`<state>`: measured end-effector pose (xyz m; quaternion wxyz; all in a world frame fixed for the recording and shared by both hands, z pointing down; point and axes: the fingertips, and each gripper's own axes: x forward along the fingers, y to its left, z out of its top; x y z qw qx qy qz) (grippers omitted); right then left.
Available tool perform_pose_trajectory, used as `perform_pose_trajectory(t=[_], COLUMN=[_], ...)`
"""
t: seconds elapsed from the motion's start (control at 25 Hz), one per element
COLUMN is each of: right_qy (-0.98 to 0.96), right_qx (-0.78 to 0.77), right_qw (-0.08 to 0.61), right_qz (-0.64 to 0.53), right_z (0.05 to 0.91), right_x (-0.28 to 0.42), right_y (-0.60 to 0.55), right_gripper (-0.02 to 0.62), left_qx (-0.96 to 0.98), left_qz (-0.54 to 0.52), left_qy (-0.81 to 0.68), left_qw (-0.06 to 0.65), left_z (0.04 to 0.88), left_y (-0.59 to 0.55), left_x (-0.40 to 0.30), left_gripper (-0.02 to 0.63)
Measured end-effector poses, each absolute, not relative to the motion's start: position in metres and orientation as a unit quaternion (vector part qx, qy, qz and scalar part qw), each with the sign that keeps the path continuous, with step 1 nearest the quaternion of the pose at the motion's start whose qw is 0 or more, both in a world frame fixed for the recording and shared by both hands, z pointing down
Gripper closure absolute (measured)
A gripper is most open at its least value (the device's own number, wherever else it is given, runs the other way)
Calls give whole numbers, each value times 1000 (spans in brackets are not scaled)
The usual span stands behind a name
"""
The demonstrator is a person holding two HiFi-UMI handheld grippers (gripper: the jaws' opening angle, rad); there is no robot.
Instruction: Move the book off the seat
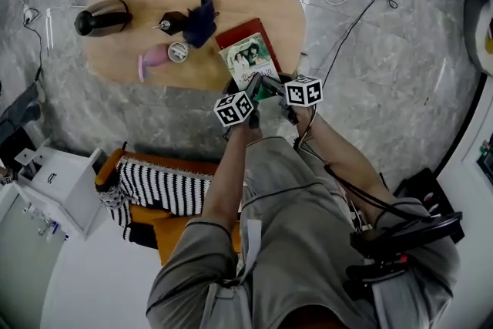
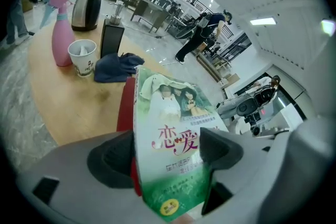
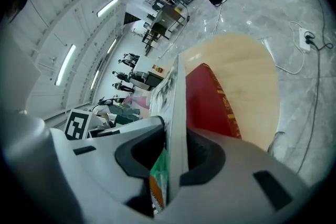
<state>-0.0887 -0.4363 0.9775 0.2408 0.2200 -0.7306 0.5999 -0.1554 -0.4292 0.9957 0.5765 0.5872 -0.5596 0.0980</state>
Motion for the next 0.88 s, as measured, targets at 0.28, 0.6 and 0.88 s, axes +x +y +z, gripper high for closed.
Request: perform_pose_trajectory(t=[0.28,0.6,0.88], right_qy=[-729,-700,-724], right_qx=[234,272,256], right_qw=[254,443,454], right_qz=[591,489,452], right_z=[1001,1046,996], right_x=[-95,-62,-22], right_y=[-445,-437,-440], right_gripper=[509,298,299], left_qx=[578,564,600], left_qz=[109,213,193], left_qy=[-562,-560,-572], left_qw=[581,568,525], left_z=[1019,1040,967], left_y=[-438,-415,-412], left_x=[-163,-175,-182], left_gripper=[225,224,224])
